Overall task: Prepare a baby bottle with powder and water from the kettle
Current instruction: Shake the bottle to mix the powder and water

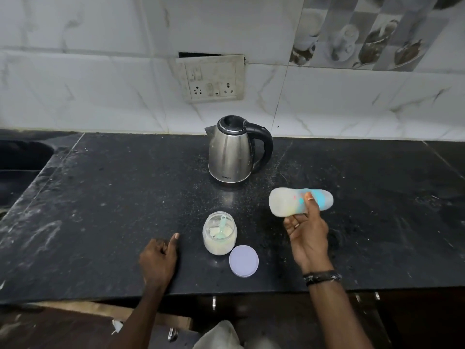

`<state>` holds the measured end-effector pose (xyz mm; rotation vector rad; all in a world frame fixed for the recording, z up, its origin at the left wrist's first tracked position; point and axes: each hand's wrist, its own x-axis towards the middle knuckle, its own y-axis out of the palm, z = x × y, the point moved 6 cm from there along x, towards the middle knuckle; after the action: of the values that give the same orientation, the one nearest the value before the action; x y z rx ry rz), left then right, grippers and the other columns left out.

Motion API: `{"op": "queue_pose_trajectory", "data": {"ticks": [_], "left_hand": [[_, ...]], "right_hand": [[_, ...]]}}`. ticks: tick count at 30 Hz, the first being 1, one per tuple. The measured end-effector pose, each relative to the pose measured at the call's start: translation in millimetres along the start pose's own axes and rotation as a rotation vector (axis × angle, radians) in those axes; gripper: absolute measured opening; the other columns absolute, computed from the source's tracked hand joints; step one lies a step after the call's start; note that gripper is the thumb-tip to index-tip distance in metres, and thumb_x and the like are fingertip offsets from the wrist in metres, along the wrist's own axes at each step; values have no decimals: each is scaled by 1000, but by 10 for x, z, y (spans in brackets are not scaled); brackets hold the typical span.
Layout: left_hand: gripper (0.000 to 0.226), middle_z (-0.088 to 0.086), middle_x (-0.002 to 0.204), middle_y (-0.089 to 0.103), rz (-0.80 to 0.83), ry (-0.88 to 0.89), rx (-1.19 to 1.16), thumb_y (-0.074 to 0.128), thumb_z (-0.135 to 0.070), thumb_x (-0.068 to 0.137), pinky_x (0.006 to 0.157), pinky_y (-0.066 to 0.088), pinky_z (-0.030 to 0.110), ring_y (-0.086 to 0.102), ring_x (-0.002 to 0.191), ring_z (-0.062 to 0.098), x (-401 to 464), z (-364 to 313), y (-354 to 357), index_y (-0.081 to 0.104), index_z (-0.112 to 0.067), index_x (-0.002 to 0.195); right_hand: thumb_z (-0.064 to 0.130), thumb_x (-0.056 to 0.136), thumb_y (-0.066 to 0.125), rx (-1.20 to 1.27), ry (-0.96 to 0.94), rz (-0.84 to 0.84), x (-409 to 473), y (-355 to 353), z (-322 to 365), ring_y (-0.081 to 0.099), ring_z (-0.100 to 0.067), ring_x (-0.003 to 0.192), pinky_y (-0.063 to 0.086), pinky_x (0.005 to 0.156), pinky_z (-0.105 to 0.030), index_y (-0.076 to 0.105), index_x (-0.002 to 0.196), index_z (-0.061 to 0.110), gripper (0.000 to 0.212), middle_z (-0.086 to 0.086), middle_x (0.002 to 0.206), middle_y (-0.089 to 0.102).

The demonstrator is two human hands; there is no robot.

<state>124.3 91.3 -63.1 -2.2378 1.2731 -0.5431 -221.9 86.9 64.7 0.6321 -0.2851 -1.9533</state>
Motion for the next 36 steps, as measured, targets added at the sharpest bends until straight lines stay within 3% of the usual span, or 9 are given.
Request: {"op": "queue_pose_trajectory", "data": {"ticks": [4, 8, 12, 16, 20, 25, 27, 32, 36], "left_hand": [[54, 5, 56, 54, -5, 9, 7, 75, -30, 92, 57, 45, 37, 53, 52, 24, 31, 12, -8, 47, -7, 51], [53, 6, 56, 54, -5, -4, -4, 75, -29, 92, 57, 44, 37, 53, 53, 24, 2, 7, 2, 47, -8, 52], [54, 6, 55, 55, -7, 3, 19, 74, -31, 93, 56, 40, 33, 53, 52, 23, 26, 4, -11, 47, -9, 51], [54, 6, 56, 54, -5, 20, 20, 75, -28, 92, 57, 38, 33, 53, 53, 23, 8, 7, 10, 47, -7, 51], [55, 5, 55, 53, -9, 16, 30, 76, -27, 92, 55, 34, 31, 52, 53, 22, 36, -7, 2, 46, -9, 50], [55, 2, 54, 51, -13, 28, 28, 76, -26, 92, 56, 32, 30, 51, 52, 20, -4, -11, 4, 45, -10, 49], [55, 1, 53, 51, -20, 24, 35, 76, -27, 91, 54, 30, 29, 50, 52, 19, 18, -5, -3, 43, -13, 49], [55, 2, 53, 50, -9, 54, 17, 77, -24, 91, 53, 33, 27, 51, 51, 21, 2, -11, 18, 41, -16, 50], [56, 3, 53, 50, -19, 29, 23, 77, -24, 91, 57, 37, 32, 51, 51, 23, 35, 41, 14, 43, -10, 50]], "right_hand": [[47, 57, 85, -225, -22, 218, -90, 140, -42, 69, -14, 68, 53, 53, -24, 71, 94, 9, 55, -8, 83, 75], [43, 74, 74, -38, -37, 26, -7, -1, 65, 63, -10, 60, 49, 48, -19, 68, 98, 11, 40, -1, 76, 72], [46, 59, 85, -201, -85, 182, -80, 71, 81, 69, -15, 68, 55, 53, -25, 69, 97, 5, 58, -5, 79, 75], [42, 76, 75, -49, -75, 0, 2, -67, 170, 63, -13, 65, 51, 49, -21, 67, 96, 12, 37, -3, 81, 72], [56, 49, 86, -338, -119, 251, -100, 70, 111, 66, -18, 62, 50, 51, -26, 70, 91, 4, 68, -10, 77, 75], [66, 40, 86, -192, -60, 181, -7, 29, 160, 71, -14, 73, 56, 63, -31, 79, 82, 19, 64, -2, 83, 76], [64, 43, 87, -317, -75, 301, -59, 113, 117, 71, -18, 74, 56, 65, -34, 79, 84, 14, 65, -8, 84, 76], [53, 64, 78, -108, -69, 76, 46, 17, 180, 66, -14, 70, 52, 50, -21, 68, 99, 12, 54, -6, 86, 74], [39, 67, 84, -275, -116, 217, -53, 109, 142, 68, -13, 66, 52, 50, -21, 69, 96, 6, 46, -6, 82, 75]]}}
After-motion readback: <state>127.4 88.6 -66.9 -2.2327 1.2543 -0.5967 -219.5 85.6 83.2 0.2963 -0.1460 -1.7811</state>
